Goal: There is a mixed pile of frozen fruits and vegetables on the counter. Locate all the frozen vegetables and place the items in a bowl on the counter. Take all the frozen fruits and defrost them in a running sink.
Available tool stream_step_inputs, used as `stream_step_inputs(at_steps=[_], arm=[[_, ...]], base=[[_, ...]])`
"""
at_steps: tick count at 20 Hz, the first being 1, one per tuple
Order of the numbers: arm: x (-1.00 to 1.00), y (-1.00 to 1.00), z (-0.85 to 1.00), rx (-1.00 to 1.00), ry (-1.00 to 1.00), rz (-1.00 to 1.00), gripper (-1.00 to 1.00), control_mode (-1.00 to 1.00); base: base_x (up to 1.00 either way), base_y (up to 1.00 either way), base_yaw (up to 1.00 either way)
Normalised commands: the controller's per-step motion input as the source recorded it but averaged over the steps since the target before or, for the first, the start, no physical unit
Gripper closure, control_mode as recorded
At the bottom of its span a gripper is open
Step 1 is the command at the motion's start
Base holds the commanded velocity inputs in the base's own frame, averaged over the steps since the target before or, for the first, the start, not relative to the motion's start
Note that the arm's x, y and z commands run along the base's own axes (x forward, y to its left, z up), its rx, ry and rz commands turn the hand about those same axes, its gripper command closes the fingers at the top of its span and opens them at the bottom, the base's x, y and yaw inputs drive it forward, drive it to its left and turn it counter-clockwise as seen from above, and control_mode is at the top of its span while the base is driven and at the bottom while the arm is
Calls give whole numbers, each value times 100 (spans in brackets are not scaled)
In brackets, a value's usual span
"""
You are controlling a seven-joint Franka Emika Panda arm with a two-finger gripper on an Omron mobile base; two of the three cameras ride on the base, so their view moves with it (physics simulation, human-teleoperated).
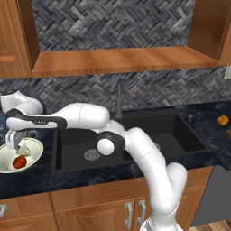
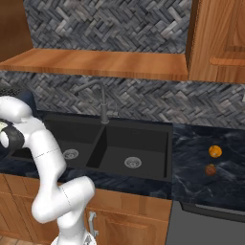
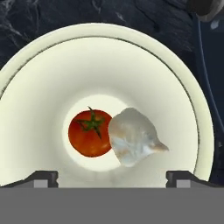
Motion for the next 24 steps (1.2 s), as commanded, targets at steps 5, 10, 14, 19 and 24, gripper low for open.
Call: stream_step_inputs(at_steps=[5, 10, 14, 19, 24], arm=[[-26, -37, 26, -4, -1, 0, -100, -100], [-31, -57, 8, 0, -5, 0, -100, -100], [-20, -63, 0, 0, -3, 0, -100, -100], [-14, -66, 0, 3, -1, 2, -100, -100], [-4, -63, 0, 1, 0, 4, -100, -100]], base=[[0, 0, 0], [0, 0, 0], [0, 0, 0], [0, 0, 0], [0, 0, 0]])
